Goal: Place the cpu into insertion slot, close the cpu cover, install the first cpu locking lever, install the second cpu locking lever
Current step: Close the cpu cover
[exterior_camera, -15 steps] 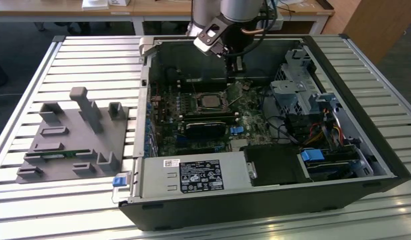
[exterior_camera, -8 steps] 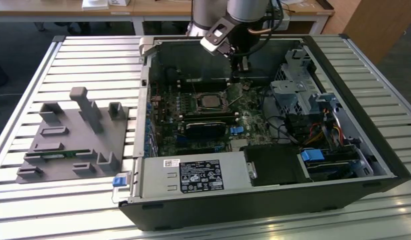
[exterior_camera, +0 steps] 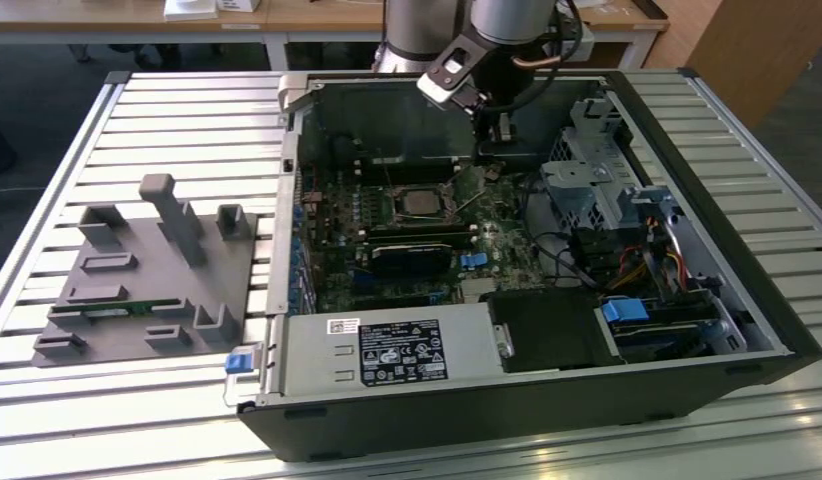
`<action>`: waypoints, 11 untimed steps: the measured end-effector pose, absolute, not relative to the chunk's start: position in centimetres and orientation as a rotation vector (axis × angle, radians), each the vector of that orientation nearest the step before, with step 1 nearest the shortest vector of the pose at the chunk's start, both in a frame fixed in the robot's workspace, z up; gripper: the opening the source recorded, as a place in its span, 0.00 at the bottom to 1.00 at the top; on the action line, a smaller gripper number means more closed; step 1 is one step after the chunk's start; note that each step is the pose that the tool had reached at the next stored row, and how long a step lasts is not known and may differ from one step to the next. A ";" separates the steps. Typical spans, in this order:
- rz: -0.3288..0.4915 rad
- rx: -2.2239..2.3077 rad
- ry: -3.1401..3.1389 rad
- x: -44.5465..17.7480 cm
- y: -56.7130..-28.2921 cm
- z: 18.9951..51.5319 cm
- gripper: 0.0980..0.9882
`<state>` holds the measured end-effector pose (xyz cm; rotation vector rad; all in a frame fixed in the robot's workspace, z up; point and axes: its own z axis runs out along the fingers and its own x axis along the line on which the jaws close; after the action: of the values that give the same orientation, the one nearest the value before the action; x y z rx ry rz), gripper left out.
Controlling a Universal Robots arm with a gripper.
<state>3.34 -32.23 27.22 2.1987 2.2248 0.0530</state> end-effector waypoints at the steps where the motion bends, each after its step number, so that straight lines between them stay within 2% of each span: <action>1: 0.052 2.199 2.225 3.5 -32.2 27.2 0.01; 11: 0.046 2.202 2.228 5.2 -32.2 26.6 0.01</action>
<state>5.16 -32.21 26.57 2.2020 2.2278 0.0462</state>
